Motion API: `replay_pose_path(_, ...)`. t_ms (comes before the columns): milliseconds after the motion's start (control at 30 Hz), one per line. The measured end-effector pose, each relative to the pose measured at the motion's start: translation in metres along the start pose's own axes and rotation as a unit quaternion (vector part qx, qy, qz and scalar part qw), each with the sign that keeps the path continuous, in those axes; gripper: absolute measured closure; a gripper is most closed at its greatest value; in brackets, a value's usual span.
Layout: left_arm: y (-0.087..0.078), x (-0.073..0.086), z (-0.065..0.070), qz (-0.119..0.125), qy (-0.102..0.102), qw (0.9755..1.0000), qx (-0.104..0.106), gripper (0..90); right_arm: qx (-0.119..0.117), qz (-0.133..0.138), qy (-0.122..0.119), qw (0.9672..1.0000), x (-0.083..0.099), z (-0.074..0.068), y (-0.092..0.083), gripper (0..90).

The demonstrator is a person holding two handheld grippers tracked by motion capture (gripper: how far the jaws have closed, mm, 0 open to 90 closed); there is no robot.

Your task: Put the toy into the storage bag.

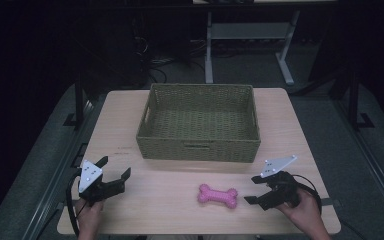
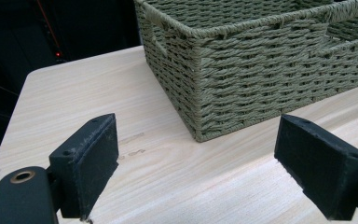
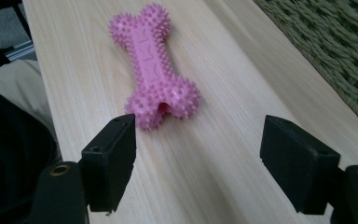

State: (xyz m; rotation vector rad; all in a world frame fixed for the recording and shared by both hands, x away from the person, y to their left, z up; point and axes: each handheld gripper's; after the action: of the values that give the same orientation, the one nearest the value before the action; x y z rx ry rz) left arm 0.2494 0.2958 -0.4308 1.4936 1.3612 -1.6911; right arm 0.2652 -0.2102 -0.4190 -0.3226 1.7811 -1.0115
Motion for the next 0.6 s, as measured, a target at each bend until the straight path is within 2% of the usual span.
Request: replay_pose_path(600,-0.002,0.001,-0.004,0.002,-0.005,1.0,-0.003,13.0,-0.014,-0.016,-0.033,0.9992,-0.031,-0.005,0.009,26.5)
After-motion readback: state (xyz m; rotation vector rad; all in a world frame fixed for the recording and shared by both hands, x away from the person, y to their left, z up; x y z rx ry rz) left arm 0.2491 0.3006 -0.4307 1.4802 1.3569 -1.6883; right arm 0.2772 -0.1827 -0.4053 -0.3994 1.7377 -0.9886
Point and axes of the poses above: each handheld gripper's, and its own axes: y roughly forward along the jaws, x roughly out of its underside, z roughly to its right
